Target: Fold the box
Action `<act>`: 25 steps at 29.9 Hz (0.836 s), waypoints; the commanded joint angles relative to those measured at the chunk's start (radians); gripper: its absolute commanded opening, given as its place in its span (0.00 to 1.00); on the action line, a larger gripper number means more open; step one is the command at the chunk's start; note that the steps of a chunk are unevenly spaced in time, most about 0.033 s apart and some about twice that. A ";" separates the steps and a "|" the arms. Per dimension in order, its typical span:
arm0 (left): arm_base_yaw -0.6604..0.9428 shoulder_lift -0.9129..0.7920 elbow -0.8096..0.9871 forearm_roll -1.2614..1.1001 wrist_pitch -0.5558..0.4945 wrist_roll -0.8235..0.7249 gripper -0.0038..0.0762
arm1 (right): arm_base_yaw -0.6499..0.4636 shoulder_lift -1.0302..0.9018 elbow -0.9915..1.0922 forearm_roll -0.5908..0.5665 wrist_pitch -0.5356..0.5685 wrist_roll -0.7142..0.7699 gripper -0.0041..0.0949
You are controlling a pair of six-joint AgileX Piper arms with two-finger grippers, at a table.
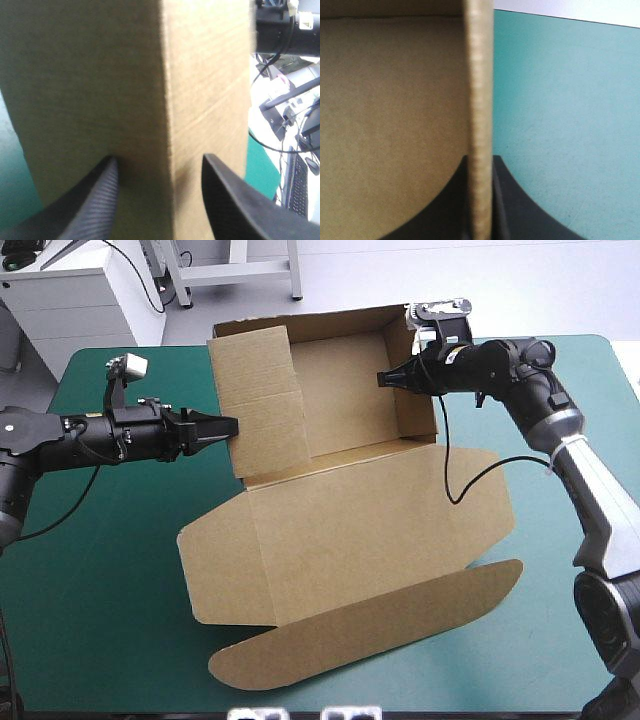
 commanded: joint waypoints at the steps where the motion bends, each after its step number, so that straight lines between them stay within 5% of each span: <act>1: -0.006 -0.034 -0.031 -0.089 0.010 -0.005 0.61 | 0.006 -0.039 -0.028 0.030 -0.067 0.020 0.04; 11: -0.039 -0.034 -0.031 0.016 -0.124 -0.067 0.58 | 0.104 -0.037 -0.030 -0.112 -0.072 0.091 0.04; 20: -0.233 -0.032 -0.030 0.466 -0.391 -0.455 0.58 | 0.143 -0.037 -0.032 -0.115 -0.059 0.118 0.04; 25: -0.266 -0.005 -0.030 0.611 -0.439 -0.643 0.58 | 0.151 -0.037 -0.032 -0.086 -0.038 0.136 0.04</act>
